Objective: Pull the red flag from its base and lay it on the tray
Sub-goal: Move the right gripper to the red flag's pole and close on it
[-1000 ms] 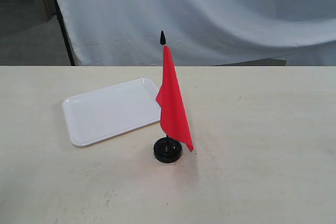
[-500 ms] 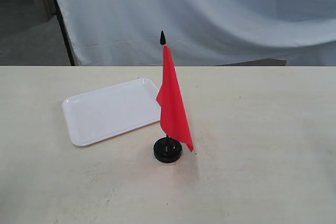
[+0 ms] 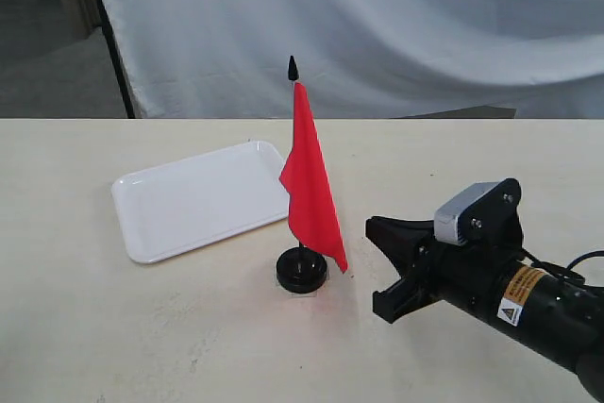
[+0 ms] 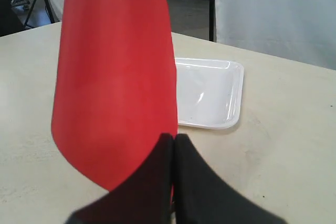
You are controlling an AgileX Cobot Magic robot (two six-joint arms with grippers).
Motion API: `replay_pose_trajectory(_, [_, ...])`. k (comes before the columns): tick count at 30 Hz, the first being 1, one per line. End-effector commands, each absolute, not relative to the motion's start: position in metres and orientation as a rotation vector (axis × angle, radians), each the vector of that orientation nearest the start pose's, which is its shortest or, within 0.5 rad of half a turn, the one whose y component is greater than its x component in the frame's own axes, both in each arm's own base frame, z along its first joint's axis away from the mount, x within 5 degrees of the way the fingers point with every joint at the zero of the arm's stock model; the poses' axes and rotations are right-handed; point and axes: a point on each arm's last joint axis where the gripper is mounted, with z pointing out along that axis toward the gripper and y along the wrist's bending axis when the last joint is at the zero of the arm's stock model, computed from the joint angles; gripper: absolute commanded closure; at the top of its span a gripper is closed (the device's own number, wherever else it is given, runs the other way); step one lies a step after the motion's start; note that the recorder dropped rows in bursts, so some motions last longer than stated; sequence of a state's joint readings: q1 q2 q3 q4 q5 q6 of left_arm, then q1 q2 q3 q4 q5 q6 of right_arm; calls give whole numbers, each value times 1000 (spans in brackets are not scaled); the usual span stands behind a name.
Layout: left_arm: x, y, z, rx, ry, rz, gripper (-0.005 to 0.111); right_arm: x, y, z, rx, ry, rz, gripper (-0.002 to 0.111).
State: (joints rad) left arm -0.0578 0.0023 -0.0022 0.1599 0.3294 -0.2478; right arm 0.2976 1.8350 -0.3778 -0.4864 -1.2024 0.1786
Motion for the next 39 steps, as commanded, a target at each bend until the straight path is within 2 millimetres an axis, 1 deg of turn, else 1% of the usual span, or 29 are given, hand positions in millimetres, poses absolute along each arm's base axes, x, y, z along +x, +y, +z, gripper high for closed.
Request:
replay_pose_trajectory(1, [54,1,184,-65,1804,-64,107,241,116,128,-595,1678,605,108])
replay_pose_trajectory(3, [54,1,184,-65,1804,-64,107,241,115,128,-588,1679,599,102])
replay_pose_trajectory(5, [54,1,184,-65,1804,-64,107,241,115,128,-596,1675,592,79])
replay_pose_trajectory(6, [54,1,184,-65,1804,-64,107,241,115,128,-596,1675,592,63])
replay_pose_trajectory(7, [54,1,184,-65,1804,-64,107,241,115,128,-596,1675,592,25])
replay_pose_trajectory(8, [54,1,184,-65,1804,-64,107,241,115,128,-601,1673,588,4])
replay_pose_trajectory(13, [54,1,184,-65,1804,-64,107,241,115,128,-602,1673,590,5])
replay_pose_trajectory(15, [54,1,184,-65,1804,-64,107,241,118,129,-612,1665,597,5])
replay_pose_trajectory(19, [54,1,184,-65,1804,-64,107,246,136,128,-671,1646,629,5])
replay_pose_trajectory(20, [54,1,184,-65,1804,-64,107,250,144,125,-694,1659,630,5])
replay_pose_trajectory(24, [54,1,184,-65,1804,-64,107,268,164,117,-748,1688,618,5])
replay_pose_trajectory(29, [54,1,184,-65,1804,-64,107,293,175,113,-756,1667,605,5])
replay_pose_trajectory(33, [54,1,184,-65,1804,-64,107,303,179,106,-765,1689,588,5])
replay_pose_trajectory(34, [54,1,184,-65,1804,-64,107,305,180,106,-751,1688,602,8])
replay_pose_trajectory(36, [54,1,184,-65,1804,-64,107,307,182,105,-720,1699,638,18])
replay_pose_trajectory(37, [54,1,184,-65,1804,-64,107,307,184,105,-717,1701,646,28])
replay_pose_trajectory(39, [54,1,184,-65,1804,-64,107,306,186,105,-730,1700,646,53])
